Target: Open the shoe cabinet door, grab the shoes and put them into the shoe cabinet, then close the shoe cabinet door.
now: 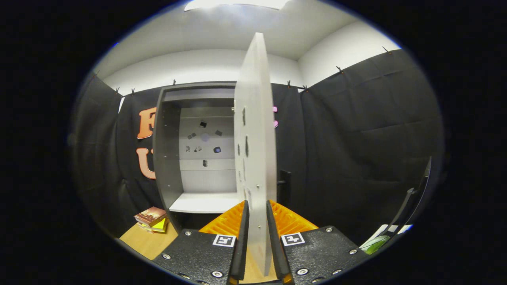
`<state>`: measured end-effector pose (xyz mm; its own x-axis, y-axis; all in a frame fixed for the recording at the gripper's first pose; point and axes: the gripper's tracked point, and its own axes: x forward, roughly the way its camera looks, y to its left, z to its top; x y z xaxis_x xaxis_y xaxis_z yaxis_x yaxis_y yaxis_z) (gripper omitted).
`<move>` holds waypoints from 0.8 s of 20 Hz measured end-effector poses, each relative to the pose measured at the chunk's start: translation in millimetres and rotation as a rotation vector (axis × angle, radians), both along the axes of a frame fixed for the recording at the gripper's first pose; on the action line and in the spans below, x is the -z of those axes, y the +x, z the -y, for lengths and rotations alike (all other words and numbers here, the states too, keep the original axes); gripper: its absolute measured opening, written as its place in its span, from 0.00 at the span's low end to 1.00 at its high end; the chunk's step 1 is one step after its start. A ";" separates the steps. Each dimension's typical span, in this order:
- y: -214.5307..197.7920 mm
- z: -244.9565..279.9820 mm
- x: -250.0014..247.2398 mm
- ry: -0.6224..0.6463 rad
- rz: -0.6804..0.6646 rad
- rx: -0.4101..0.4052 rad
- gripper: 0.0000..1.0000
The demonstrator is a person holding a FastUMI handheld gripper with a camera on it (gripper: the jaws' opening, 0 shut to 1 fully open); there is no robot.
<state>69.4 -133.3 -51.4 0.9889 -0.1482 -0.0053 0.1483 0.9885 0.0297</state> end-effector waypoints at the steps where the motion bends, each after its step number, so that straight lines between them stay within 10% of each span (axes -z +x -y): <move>1: 2.5 -12.6 -3.0 -0.002 0.003 -0.018 0.28; 6: 15.2 -79.4 -10.3 0.020 0.009 -0.113 0.37; 11: 18.5 -131.3 -15.3 0.016 0.032 -0.172 0.76; 16: 13.4 -156.2 -21.0 0.021 0.050 -0.173 0.93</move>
<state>82.8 22.8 -30.4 0.9988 0.0240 0.0432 -0.0263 0.9982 0.0541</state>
